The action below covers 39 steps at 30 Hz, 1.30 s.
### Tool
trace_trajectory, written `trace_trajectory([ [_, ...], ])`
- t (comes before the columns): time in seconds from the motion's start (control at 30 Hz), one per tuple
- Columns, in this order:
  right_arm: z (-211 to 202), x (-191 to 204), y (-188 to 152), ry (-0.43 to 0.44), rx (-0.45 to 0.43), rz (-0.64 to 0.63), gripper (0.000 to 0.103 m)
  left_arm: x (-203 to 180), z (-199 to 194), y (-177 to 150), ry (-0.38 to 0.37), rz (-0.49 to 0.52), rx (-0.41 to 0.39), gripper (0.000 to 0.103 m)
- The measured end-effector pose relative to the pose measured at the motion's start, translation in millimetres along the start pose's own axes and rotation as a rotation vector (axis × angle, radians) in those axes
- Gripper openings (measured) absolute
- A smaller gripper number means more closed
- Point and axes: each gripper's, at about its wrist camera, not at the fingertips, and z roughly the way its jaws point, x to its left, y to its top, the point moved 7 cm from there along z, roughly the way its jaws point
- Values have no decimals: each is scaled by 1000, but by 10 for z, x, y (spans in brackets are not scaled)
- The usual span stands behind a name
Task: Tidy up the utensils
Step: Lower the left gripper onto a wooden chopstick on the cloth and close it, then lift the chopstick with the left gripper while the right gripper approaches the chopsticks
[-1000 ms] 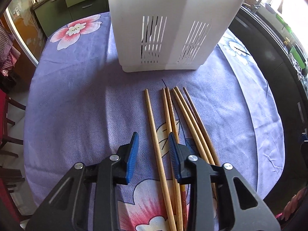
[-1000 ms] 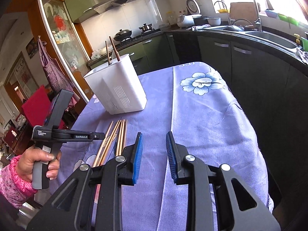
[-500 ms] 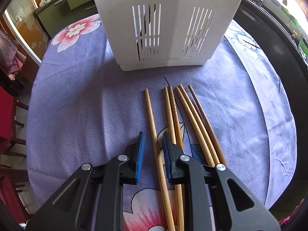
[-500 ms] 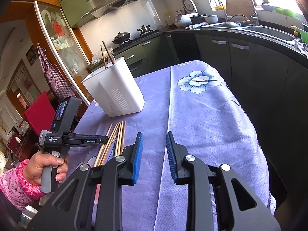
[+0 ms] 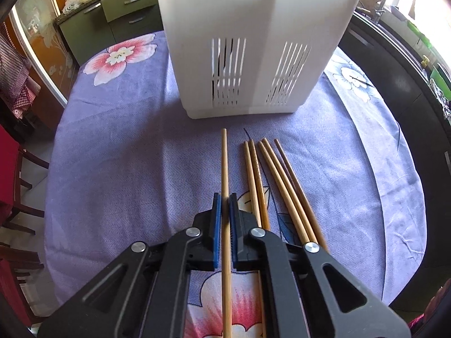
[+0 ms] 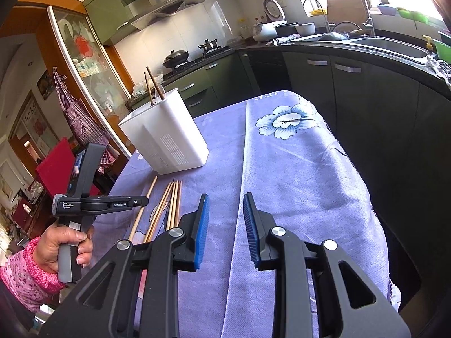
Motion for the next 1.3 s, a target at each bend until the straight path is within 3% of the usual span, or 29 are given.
trace_trajectory([
  [0.4,65,186,-26,3,23,-51,25,89,-854,-129,-46,14,-212,6],
  [0.43,100,215,-30,5,34,-62,25,106,-910,-154,-51,12,-227,6],
  [0.5,201,288,-44,-1,66,-94,38,147,-1019,-211,-60,4,-257,6],
  [0.53,262,329,-53,-8,83,-117,40,159,-1067,-237,-64,0,-271,6],
  [0.77,788,564,-10,-63,159,-224,40,208,-1365,-386,-101,7,-356,6],
  [0.83,1003,617,12,-73,197,-245,35,204,-1435,-425,-114,10,-376,6],
  [0.9,1229,659,13,-86,248,-268,21,200,-1493,-464,-120,15,-395,6],
  [1.1,1792,864,-63,-69,389,-315,13,215,-1569,-528,-126,31,-422,6],
  [1.3,2082,994,-168,-96,457,-369,13,250,-1580,-530,-136,33,-427,6],
])
